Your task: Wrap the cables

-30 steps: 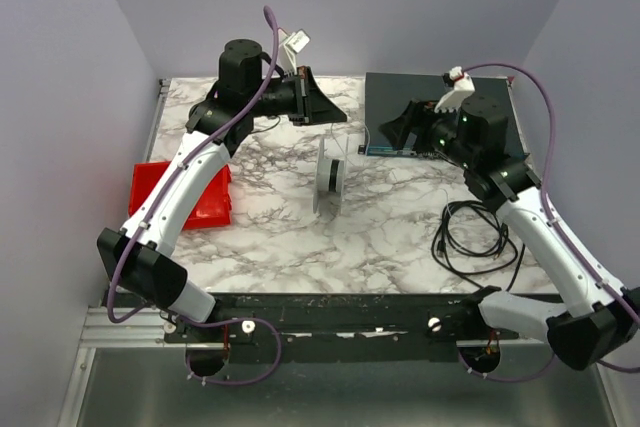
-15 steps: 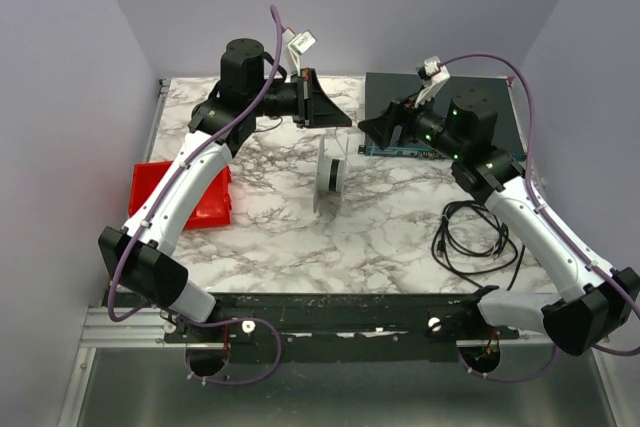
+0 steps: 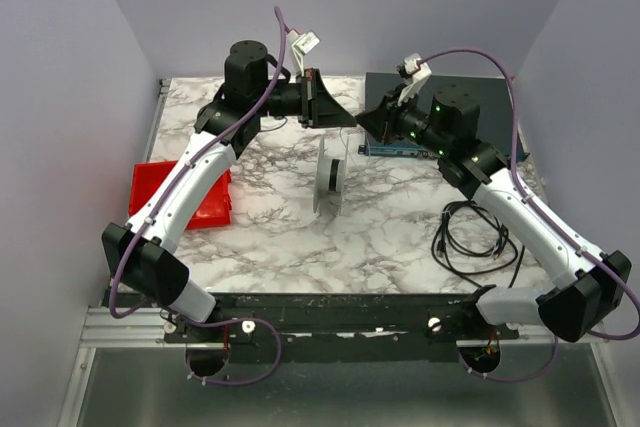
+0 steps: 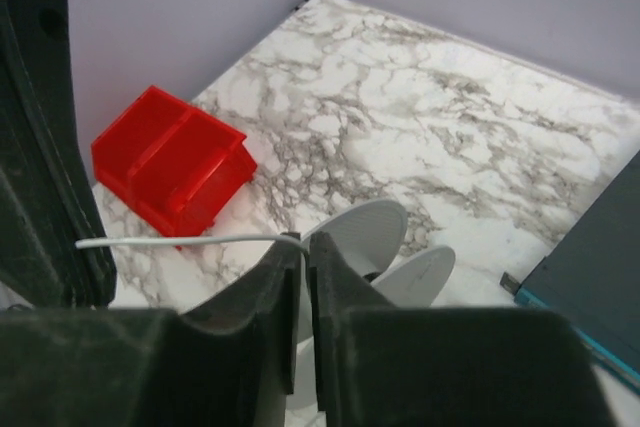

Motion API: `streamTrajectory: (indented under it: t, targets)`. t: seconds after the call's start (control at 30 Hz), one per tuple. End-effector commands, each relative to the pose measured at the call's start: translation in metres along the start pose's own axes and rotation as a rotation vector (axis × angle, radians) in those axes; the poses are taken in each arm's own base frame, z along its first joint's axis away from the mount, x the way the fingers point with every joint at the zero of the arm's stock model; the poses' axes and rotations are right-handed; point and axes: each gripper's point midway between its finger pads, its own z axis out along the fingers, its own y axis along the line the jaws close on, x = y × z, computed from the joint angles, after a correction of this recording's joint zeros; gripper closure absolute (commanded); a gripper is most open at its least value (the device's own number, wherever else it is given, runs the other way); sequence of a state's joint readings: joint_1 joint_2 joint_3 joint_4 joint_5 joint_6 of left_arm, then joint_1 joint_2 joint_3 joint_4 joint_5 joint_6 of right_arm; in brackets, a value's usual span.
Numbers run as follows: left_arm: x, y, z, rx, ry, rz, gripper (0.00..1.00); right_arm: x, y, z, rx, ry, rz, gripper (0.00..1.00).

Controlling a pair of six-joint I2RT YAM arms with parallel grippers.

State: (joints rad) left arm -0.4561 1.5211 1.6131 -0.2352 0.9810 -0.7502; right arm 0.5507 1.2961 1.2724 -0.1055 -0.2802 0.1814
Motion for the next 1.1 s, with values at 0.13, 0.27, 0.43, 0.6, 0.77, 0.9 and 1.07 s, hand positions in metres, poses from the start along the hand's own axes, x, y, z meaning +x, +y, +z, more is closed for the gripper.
streamTrajectory:
  t: [0.13, 0.27, 0.43, 0.6, 0.77, 0.9, 1.07]
  targets:
    - [0.010, 0.003, 0.003, 0.037, -0.052, 0.005, 0.82, -0.008, -0.002, -0.010, 0.108, 0.016, 0.024, 0.99]
    - [0.013, 0.006, 0.011, 0.034, -0.093, 0.022, 0.77, 0.004, -0.008, -0.022, 0.184, 0.088, 0.050, 0.99]
    - [0.017, 0.012, 0.025, 0.015, -0.115, 0.018, 0.77, 0.005, -0.015, -0.031, 0.249, 0.120, 0.077, 0.99]
    - [0.024, 0.016, 0.029, -0.010, -0.133, 0.016, 0.71, -0.003, -0.032, -0.035, 0.371, 0.149, 0.080, 0.99]
    - [0.028, 0.017, 0.030, -0.032, -0.149, 0.040, 0.66, -0.014, -0.025, -0.033, 0.344, 0.157, 0.090, 0.99]
    - [0.028, 0.014, 0.033, -0.040, -0.157, 0.056, 0.66, -0.012, -0.024, -0.033, 0.341, 0.168, 0.096, 0.99]
    - [0.031, 0.020, 0.040, -0.103, -0.174, 0.074, 0.66, -0.013, -0.017, -0.033, 0.306, 0.168, 0.109, 0.99]
